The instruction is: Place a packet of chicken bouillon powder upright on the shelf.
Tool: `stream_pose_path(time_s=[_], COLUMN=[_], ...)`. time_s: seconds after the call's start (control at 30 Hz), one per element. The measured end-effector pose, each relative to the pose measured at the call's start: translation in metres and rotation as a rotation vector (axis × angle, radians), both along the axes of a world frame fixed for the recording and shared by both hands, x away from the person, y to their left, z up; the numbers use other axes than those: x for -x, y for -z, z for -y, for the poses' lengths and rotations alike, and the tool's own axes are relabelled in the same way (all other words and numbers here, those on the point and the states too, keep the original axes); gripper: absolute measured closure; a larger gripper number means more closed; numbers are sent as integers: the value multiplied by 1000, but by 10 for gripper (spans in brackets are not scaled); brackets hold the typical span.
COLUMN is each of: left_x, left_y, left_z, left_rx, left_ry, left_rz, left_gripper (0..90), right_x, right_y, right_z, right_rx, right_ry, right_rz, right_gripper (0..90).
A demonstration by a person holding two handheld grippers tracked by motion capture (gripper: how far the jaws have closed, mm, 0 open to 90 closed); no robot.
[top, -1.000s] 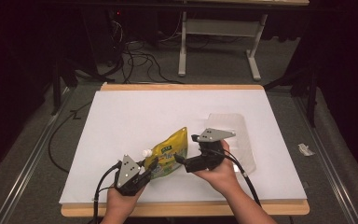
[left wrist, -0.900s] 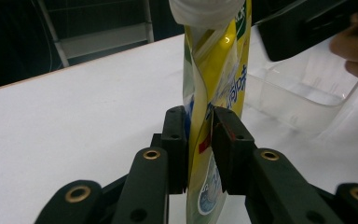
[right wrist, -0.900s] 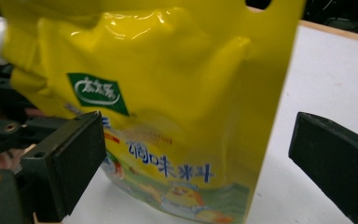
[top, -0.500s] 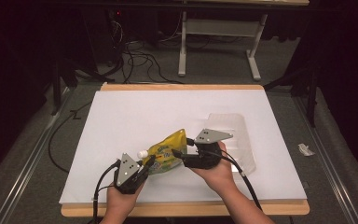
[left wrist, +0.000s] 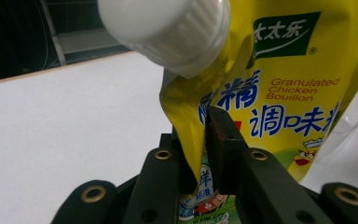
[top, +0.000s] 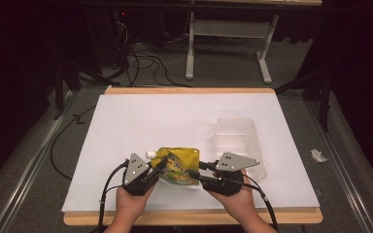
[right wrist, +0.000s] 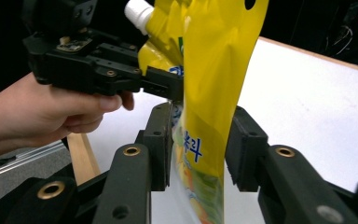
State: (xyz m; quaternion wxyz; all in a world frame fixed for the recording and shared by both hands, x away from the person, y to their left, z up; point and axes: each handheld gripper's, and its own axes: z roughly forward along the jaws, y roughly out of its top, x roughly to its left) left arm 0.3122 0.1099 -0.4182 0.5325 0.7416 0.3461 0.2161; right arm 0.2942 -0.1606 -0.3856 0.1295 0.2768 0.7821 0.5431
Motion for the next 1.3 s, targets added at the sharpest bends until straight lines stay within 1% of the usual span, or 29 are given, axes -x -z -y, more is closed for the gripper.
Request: stream_pose_path(time_s=[0.1, 0.17, 0.2, 0.23, 0.3, 0.33, 0.4, 0.47, 0.53, 0.57, 0.63, 0.7, 0.73, 0.83, 0.9, 0.93, 0.97, 1.0, 1.03, 1.07, 1.1, 1.13, 1.17, 1.2, 1.27, 1.3], left_x=[-3, -5, -5, -6, -7, -8, -8, -7, -7, -6, -6, -7, -8, -10, -10, -10, -11, -12, -12, -10, -7, -4, -2, -1, -1, -2], left_y=[2, 3, 3, 3, 3, 4, 4, 5, 5, 5, 4, 4, 4, 6, 6, 6, 6, 6, 5, 5, 5, 6, 8, 11, 16, 16], left_z=[-1, -2, -2, -2, -6, -8, -14, -22, -30, -33, -39, -43, -45, -46, -47, -48, -50, -51, -53, -54, -55, -56, -57, -59, -60, -60], left_rx=[-4, 6, 6, 11, 29, 31, 20, 23, 25, 23, 16, 6, 1, -22, -42, -46, -51, -55, -43, -42, -57, -63, -59, -43, 4, 10], left_ry=[-10, -22, -22, -28, -39, -48, -75, -96, -110, -117, -136, -155, -162, -167, -166, -159, -149, -141, -141, -139, -141, -141, -143, -147, -160, -160], left_rz=[-15, -20, -20, -25, -37, -36, -37, -41, -44, -43, -31, -18, -15, -20, -21, -26, -44, -66, -79, -80, -75, -68, -67, -71, -88, -91], left_gripper=[772, 753, 706, 706, 628, 601, 545, 487, 447, 438, 417, 397, 389, 370, 361, 354, 343, 335, 326, 319, 322, 319, 318, 315, 313, 309], right_x=[-1, -2, -2, -5, -8, -9, -13, -15, -17, -18, -19, -21, -21, -22, -22, -22, -21, -21, -21, -21, -21, -21, -21, -21, -20, -20], right_y=[4, 7, 7, 8, 10, 11, 14, 16, 20, 21, 25, 27, 28, 29, 29, 30, 29, 29, 29, 30, 30, 31, 31, 31, 31, 31], right_z=[-2, -3, -3, -3, -5, -7, -10, -15, -20, -22, -25, -27, -28, -29, -30, -31, -31, -31, -31, -31, -31, -30, -30, -29, -29, -28], right_rx=[10, 13, 13, 7, 11, 10, 12, 22, 39, 55, 76, 96, 96, 87, 89, 88, 86, 91, 93, 84, 77, 68, 59, 55, 46, 45], right_ry=[0, 7, 7, -1, 0, 1, 4, 12, 16, 20, 36, 50, 61, 55, 51, 49, 45, 37, 34, 34, 31, 32, 32, 35, 31, 32], right_rz=[-5, -11, -11, -14, -25, -36, -48, -58, -64, -62, -69, -67, -69, -67, -62, -62, -66, -61, -59, -63, -65, -71, -71, -73, -72, -69], right_gripper=[614, 591, 591, 581, 572, 566, 548, 549, 557, 563, 622, 658, 680, 716, 753, 771, 806, 829, 840, 854, 864, 872, 879, 886, 897, 900])
